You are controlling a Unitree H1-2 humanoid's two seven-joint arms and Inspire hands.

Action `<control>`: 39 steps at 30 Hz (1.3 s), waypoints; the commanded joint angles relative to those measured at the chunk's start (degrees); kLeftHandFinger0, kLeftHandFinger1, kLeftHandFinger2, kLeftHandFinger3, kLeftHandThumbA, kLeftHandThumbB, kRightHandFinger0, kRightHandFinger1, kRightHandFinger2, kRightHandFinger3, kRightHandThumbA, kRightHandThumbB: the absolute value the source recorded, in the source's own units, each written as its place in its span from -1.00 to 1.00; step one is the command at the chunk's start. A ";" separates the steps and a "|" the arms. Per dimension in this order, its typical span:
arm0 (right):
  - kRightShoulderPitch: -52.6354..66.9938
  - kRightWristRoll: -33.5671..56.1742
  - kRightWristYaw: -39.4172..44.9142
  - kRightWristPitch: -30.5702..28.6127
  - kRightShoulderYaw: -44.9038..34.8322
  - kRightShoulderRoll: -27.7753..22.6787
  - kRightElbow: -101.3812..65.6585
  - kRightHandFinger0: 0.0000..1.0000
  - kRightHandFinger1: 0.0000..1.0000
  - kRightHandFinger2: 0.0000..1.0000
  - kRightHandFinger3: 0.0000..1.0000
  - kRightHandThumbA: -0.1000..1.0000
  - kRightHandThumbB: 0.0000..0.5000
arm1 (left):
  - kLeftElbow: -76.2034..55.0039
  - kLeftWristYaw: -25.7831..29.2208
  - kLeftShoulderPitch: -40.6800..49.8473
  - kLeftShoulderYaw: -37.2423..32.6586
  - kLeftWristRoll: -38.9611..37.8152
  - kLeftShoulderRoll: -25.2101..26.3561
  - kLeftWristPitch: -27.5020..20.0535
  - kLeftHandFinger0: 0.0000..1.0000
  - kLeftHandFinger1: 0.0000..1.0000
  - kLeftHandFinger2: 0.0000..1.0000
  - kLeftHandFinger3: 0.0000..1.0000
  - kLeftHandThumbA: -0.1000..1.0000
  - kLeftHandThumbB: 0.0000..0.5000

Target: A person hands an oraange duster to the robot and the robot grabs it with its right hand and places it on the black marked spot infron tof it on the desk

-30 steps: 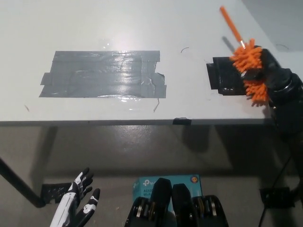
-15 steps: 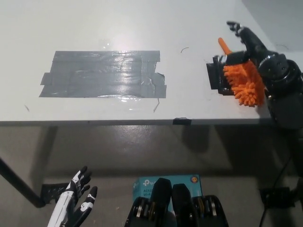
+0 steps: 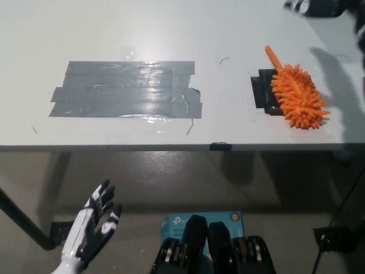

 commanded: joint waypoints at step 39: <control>53.14 14.98 -2.20 -20.98 -0.92 12.25 -15.40 1.00 1.00 1.00 1.00 0.26 -0.21 | 6.47 1.12 -4.96 0.59 -0.48 -1.93 -3.64 1.00 1.00 1.00 1.00 0.77 -0.43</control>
